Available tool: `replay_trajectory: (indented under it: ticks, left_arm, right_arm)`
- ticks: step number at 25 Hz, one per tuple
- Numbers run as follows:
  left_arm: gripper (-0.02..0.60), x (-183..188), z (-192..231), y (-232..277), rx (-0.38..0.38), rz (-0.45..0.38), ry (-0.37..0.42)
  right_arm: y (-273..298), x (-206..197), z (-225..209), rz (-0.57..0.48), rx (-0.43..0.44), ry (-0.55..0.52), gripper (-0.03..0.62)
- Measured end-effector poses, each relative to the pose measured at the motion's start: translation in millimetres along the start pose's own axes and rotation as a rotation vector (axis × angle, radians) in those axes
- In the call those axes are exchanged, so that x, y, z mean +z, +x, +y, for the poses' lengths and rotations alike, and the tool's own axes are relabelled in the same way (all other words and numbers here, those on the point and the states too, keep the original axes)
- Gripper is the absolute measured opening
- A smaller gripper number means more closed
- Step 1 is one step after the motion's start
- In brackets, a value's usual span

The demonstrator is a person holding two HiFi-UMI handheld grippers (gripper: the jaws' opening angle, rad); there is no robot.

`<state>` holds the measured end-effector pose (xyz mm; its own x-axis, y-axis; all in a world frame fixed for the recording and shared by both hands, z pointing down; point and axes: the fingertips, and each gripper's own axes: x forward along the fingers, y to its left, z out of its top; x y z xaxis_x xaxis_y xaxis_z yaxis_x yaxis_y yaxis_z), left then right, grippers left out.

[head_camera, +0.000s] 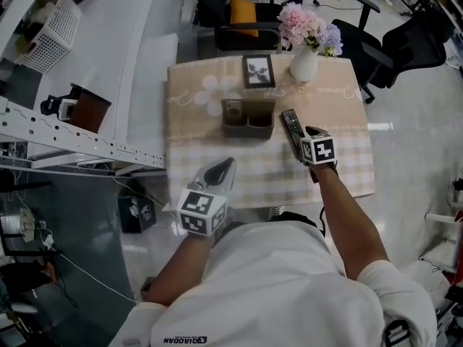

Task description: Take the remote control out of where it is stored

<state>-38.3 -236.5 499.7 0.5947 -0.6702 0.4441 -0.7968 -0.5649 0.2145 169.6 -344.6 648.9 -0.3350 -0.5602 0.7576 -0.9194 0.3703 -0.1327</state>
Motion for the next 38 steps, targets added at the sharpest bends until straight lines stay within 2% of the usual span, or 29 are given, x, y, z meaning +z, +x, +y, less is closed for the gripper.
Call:
replay_trajectory:
  ticks: [4,9,17,22,25,32,38]
  left_arm:
    - [0.003,4.1,1.8,-8.2,-0.014,-0.01,0.014]
    - [0.003,10.1,6.1,-19.7,-0.029,-0.022,0.026]
    - [0.003,28.7,2.7,-36.8,-0.079,-0.061,0.026]
    - [0.003,40.7,-1.8,-48.3,-0.11,-0.086,0.047]
    - [0.003,44.5,-0.2,-54.1,-0.118,-0.098,0.058]
    - [0.003,43.0,2.5,-60.0,-0.125,-0.101,0.083]
    - [0.003,44.8,2.1,-65.8,-0.135,-0.106,0.094]
  right_arm:
    - [-20.7,5.5,13.0,-0.07,0.024,0.043,0.193]
    - [-61.6,28.2,49.4,-0.2,0.075,0.081,0.17]
    - [-125.6,47.6,108.3,-0.352,0.153,0.073,0.124]
    - [-157.4,59.2,131.2,-0.445,0.157,0.086,0.075]
    - [-166.5,63.6,142.2,-0.483,0.136,0.073,0.006]
    - [-168.0,60.2,171.9,-0.503,0.143,-0.001,0.006]
    - [-171.8,61.6,180.7,-0.504,0.134,-0.029,0.006]
